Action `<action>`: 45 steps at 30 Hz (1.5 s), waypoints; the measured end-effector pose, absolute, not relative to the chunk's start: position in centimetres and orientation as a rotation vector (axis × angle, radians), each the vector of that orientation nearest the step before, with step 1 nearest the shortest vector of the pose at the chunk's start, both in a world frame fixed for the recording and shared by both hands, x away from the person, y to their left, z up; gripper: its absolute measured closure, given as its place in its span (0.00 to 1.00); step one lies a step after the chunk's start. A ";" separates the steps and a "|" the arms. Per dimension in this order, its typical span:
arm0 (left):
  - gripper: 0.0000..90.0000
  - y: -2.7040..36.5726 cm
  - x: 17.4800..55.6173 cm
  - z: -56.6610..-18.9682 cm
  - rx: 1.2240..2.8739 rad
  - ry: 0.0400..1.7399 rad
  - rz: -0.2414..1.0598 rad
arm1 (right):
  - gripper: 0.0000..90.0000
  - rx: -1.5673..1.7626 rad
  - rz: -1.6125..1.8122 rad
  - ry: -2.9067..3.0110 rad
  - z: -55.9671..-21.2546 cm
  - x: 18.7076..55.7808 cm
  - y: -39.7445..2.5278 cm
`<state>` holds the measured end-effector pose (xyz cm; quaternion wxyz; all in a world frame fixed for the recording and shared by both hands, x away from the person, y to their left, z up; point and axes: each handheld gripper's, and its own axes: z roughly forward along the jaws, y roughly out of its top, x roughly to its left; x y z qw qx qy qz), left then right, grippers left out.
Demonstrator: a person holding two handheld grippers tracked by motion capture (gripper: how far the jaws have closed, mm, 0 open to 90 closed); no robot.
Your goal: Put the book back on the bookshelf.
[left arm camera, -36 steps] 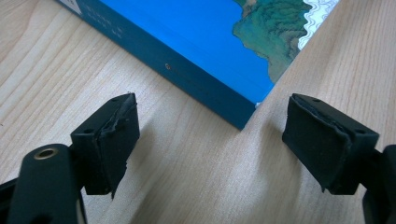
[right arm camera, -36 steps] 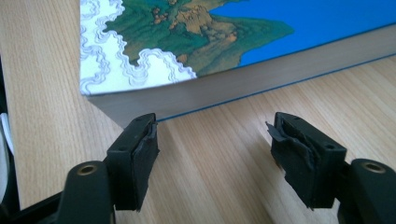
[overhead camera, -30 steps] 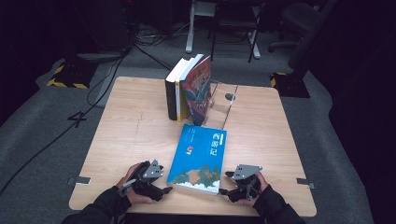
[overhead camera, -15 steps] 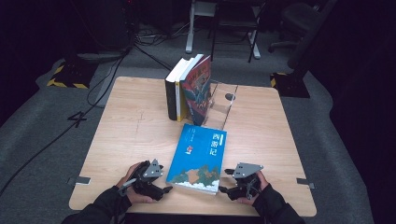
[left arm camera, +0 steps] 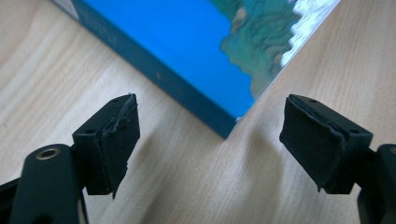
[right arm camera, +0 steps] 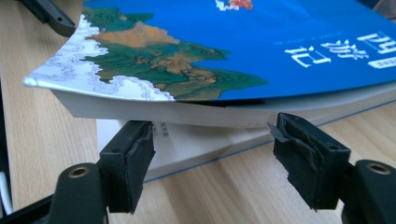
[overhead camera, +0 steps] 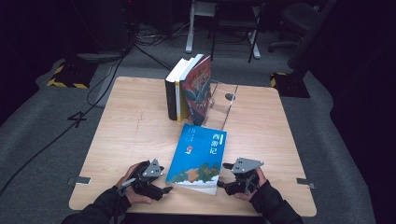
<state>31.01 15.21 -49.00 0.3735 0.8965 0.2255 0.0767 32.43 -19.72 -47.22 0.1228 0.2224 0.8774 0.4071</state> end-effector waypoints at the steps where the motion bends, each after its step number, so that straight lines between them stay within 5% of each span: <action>1: 0.22 15.2 30.9 -48.7 2.283 0.576 0.203 | 0.32 0.645 1.192 2.553 -47.1 32.5 -19.7; 18: 0.24 9.4 29.4 -46.3 2.221 0.405 0.192 | 0.30 0.659 1.276 2.478 -45.7 33.1 -19.0; 33: 0.30 5.7 30.1 -46.8 2.233 0.479 0.310 | 0.30 0.641 1.288 2.467 -45.4 33.4 -18.3; 45: 0.53 5.8 31.0 -46.8 2.206 0.526 0.316 | 0.30 0.648 1.294 2.479 -45.6 33.6 -18.4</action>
